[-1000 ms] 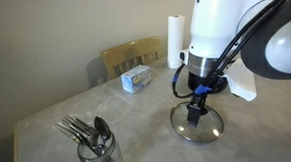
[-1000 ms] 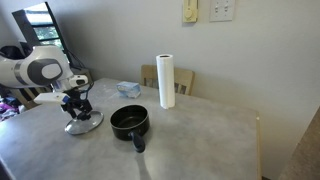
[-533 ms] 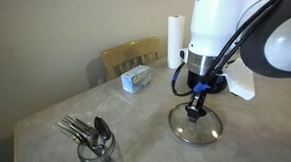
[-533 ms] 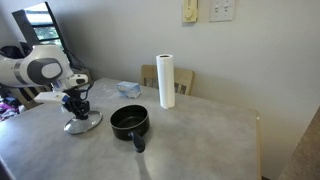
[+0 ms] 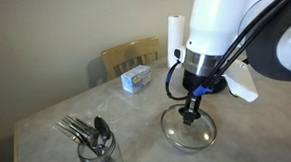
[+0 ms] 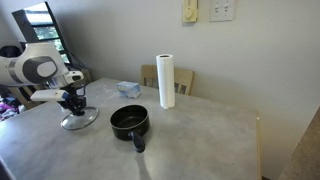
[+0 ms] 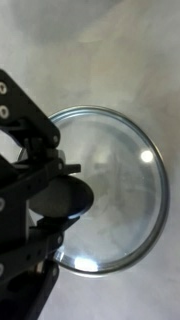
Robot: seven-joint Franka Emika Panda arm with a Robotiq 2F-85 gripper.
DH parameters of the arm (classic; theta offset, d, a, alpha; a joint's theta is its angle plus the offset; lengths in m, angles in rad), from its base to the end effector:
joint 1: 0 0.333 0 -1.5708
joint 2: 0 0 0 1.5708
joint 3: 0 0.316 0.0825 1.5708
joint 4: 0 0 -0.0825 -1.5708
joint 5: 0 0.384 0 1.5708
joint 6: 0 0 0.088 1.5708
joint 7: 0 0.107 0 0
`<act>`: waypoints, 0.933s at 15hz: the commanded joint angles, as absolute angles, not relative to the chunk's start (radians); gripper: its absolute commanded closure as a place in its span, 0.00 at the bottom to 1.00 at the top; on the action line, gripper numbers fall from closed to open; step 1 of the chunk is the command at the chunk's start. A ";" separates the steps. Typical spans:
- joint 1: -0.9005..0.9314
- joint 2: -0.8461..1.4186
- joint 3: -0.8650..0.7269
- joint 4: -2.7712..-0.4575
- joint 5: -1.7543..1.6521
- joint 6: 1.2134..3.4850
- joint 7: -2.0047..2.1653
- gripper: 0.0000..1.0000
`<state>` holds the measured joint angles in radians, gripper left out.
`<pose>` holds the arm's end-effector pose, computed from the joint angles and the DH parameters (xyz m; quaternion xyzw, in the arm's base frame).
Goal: Put the lid on the pot
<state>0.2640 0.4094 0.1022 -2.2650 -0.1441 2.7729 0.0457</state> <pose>0.5072 0.2026 0.1877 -0.9744 -0.2188 -0.0521 0.0014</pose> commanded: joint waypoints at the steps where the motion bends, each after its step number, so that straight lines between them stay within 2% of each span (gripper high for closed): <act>1: 0.218 0.316 0.168 -2.294 -0.133 2.741 -0.075 0.85; 7: 0.151 0.201 0.233 -2.283 -0.093 2.643 -0.308 0.85; 14: 0.005 0.162 0.187 -2.216 0.034 2.540 -0.768 0.85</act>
